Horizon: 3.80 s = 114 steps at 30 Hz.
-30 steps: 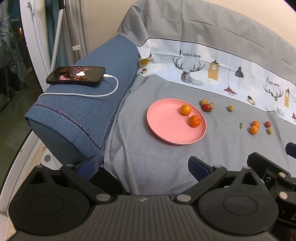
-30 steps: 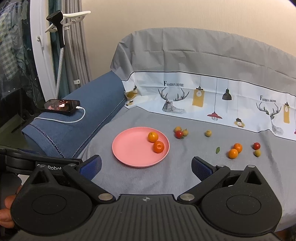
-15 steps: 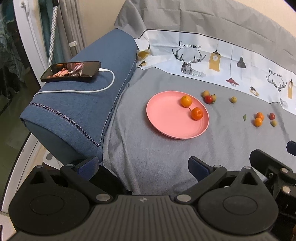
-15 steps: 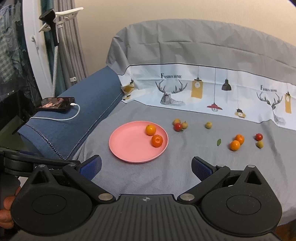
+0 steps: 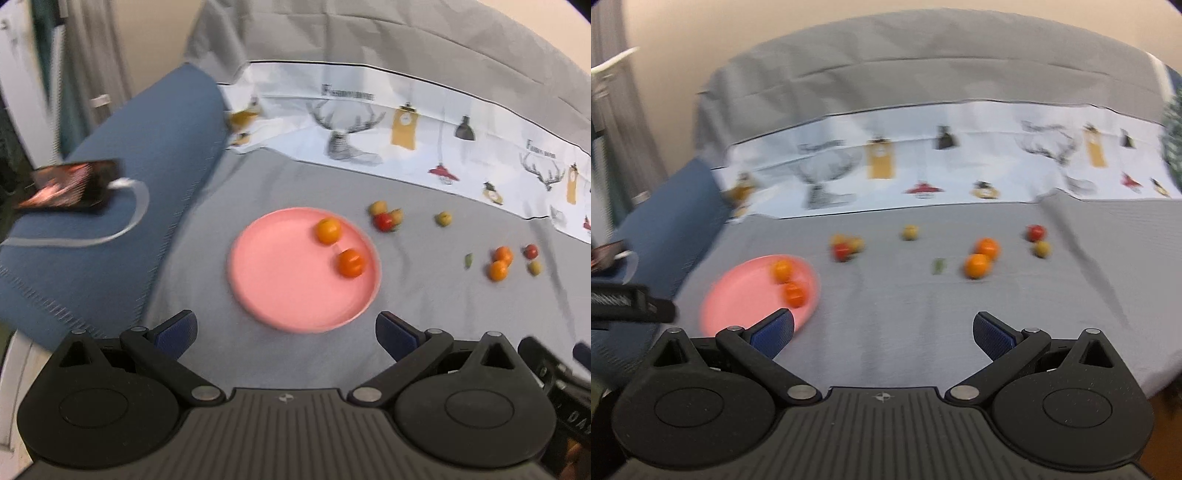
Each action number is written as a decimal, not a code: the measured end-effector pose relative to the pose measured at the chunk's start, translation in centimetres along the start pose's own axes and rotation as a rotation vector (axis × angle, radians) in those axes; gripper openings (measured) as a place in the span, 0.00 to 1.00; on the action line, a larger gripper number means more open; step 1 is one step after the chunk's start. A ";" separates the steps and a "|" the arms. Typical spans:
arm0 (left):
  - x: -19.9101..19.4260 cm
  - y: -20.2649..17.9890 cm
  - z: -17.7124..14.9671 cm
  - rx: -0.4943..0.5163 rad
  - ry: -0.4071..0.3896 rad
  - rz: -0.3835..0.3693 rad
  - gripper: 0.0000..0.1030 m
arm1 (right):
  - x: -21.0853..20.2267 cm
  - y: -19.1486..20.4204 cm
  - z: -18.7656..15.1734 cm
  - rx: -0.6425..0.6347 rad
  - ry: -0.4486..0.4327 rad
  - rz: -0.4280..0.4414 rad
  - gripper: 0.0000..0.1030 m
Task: Organize fruits
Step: 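Grasp the red tomato with the left gripper while the right gripper grasps an orange, then carry both fruits over the pink plate and open both grippers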
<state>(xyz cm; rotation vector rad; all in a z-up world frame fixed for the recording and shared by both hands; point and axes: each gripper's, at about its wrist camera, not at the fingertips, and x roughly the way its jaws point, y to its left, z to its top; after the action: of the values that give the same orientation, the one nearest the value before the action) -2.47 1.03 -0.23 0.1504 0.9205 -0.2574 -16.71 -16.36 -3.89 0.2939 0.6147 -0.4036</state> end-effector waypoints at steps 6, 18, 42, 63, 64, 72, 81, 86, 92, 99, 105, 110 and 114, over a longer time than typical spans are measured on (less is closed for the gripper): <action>6.6 -5.7 5.4 0.056 0.064 -0.065 1.00 | 5.3 -5.7 1.4 0.103 -0.003 -0.141 0.99; 25.1 -13.3 11.9 0.148 0.274 -0.046 1.00 | 21.3 -11.1 2.4 0.165 0.079 -0.224 0.99; 25.4 -12.9 13.1 0.172 0.240 -0.095 0.31 | 22.9 -9.5 1.8 0.066 0.007 -0.234 0.38; -1.1 -1.2 0.4 0.152 0.085 -0.024 0.31 | -1.7 0.2 0.6 0.028 -0.021 0.169 0.38; -2.0 -0.4 -0.4 0.143 0.079 -0.018 0.31 | -2.4 0.9 0.4 0.026 -0.011 0.193 0.38; -6.8 5.2 -5.6 0.041 0.030 0.008 0.31 | -7.9 5.8 -1.8 -0.113 -0.011 0.271 0.38; -9.0 8.0 -8.4 -0.024 0.009 -0.030 0.31 | -10.9 8.4 -2.7 -0.197 -0.032 0.268 0.38; -9.1 8.2 -8.4 -0.032 -0.004 -0.044 0.31 | -11.2 9.1 -2.7 -0.215 -0.038 0.256 0.38; -8.7 8.2 -8.4 -0.033 0.003 -0.054 0.31 | -10.8 9.5 -2.6 -0.222 -0.025 0.242 0.38; -7.9 8.2 -8.2 -0.032 0.017 -0.054 0.31 | -10.1 9.6 -2.6 -0.221 -0.006 0.235 0.38; -6.8 8.3 -7.7 -0.033 0.039 -0.051 0.31 | -8.9 9.6 -2.5 -0.221 0.020 0.230 0.38; -5.5 8.4 -7.0 -0.038 0.059 -0.048 0.31 | -7.6 9.7 -2.4 -0.222 0.048 0.226 0.38; -4.1 8.4 -6.0 -0.041 0.080 -0.040 0.31 | -6.0 9.4 -2.0 -0.219 0.069 0.220 0.38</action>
<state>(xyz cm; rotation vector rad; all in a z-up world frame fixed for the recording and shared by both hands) -7.07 11.15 -0.41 0.1055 1.0085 -0.2712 -17.94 -5.59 -0.40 0.1643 0.6801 -0.1135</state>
